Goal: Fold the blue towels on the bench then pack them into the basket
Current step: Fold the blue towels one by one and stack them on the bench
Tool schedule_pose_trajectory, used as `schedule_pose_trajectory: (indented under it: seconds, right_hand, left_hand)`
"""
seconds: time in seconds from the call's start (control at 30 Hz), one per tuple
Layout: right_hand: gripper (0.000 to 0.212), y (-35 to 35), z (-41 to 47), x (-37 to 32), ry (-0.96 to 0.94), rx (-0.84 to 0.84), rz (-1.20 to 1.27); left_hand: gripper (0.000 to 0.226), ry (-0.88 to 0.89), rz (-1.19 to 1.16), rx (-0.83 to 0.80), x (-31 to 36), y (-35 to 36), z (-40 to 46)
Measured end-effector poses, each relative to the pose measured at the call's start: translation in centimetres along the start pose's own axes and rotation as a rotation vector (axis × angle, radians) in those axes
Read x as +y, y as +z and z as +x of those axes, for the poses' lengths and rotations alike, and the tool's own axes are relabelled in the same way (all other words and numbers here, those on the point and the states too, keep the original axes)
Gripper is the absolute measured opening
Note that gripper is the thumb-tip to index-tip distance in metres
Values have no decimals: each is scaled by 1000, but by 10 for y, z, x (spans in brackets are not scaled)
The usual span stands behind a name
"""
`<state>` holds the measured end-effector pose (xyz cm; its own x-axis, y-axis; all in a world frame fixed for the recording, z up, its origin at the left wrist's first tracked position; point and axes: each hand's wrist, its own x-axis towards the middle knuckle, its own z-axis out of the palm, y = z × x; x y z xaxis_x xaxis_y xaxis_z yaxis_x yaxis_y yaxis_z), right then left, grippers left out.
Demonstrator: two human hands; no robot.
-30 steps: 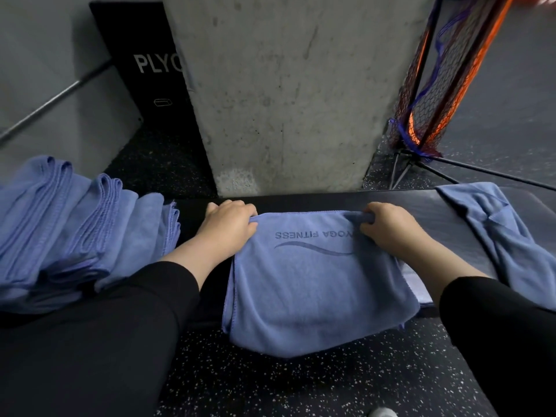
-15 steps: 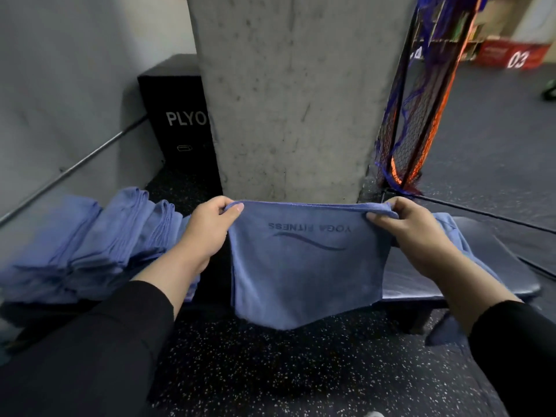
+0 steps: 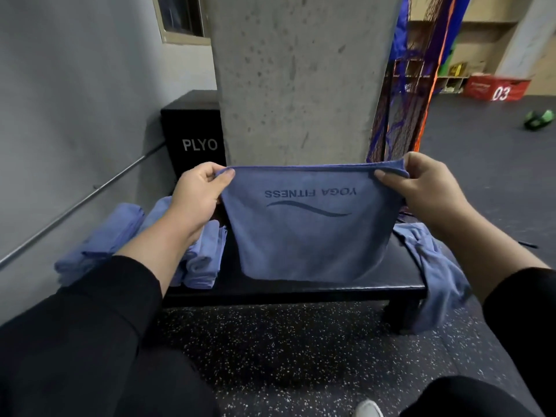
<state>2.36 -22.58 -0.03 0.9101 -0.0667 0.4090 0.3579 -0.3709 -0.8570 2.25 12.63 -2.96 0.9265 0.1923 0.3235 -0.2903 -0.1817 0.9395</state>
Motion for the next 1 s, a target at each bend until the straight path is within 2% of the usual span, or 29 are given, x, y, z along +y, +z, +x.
schedule_pose_trajectory:
  seconds: [0.13,0.3,0.53,0.7,0.83,0.93,1.0]
  right_hand:
    - [17,-10,-3,-7,108,-103,156]
    - [20,-17,-13,-9,212,-233,304]
    - [18,-7,-28,33,316,-228,297]
    - [13,13,-2,69,387,-144,256]
    - [10,43,67,107,373,-11,135]
    - [25,72,116,143,348,-75,-228]
    - [45,90,124,171,390,-150,-402]
  left_hand:
    - [20,-11,39,11,9,-5,-3]
    - [16,-85,-19,-75,3,-6,-9]
    - [15,-307,38,-306,-39,-1,-18]
    - [12,-330,116,-278,-63,15,10]
    - [4,-256,244,-143,-90,39,82]
    - [38,-156,699,-40,-116,61,128]
    - [40,-45,766,-56,-133,84,122]
